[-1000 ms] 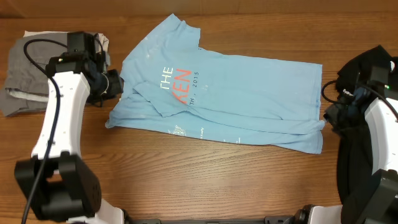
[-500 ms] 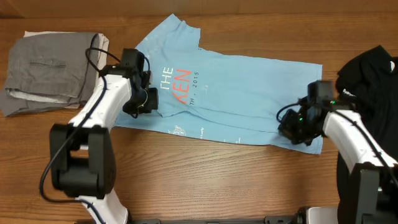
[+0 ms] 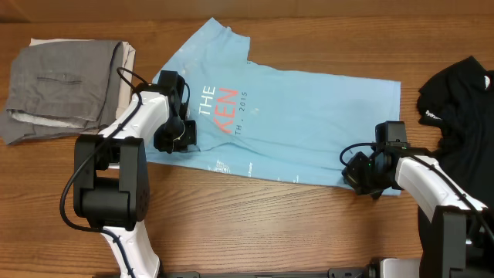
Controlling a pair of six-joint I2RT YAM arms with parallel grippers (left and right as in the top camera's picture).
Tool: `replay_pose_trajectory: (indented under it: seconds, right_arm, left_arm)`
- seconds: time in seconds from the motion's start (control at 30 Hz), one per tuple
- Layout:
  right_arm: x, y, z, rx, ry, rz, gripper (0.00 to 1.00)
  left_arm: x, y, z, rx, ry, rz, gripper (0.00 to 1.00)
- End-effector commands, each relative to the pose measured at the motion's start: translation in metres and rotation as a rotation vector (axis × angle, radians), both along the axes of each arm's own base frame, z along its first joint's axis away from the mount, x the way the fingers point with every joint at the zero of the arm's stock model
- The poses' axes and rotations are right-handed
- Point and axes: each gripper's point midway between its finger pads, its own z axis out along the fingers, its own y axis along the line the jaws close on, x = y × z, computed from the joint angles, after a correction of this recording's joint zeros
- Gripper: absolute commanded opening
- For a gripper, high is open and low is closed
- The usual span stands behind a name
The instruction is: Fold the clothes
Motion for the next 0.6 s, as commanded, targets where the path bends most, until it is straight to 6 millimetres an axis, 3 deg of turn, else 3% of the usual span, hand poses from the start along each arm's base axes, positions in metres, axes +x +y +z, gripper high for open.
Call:
replay_pose_trajectory:
  seconds: [0.0, 0.13, 0.3, 0.4, 0.57]
  right_arm:
    - [-0.035, -0.018, -0.015, -0.110, 0.152, -0.079, 0.04]
    - [-0.025, -0.035, -0.001, -0.205, 0.149, -0.068, 0.04]
    - [0.007, -0.016, 0.023, -0.103, 0.027, 0.155, 0.04]
    - [0.025, -0.004, 0.041, -0.041, -0.046, 0.255, 0.04]
    - [0.047, 0.029, 0.074, 0.091, -0.170, 0.398, 0.07]
  left_arm:
    - [-0.043, 0.017, -0.023, 0.078, 0.172, 0.024, 0.04]
    - [-0.044, 0.017, -0.016, 0.079, 0.168, 0.028, 0.04]
    - [-0.024, 0.015, 0.004, 0.062, 0.053, 0.043, 0.05]
    - [-0.003, 0.011, 0.045, 0.033, -0.079, 0.052, 0.04]
    - [0.024, 0.001, 0.155, -0.058, -0.400, 0.117, 0.08]
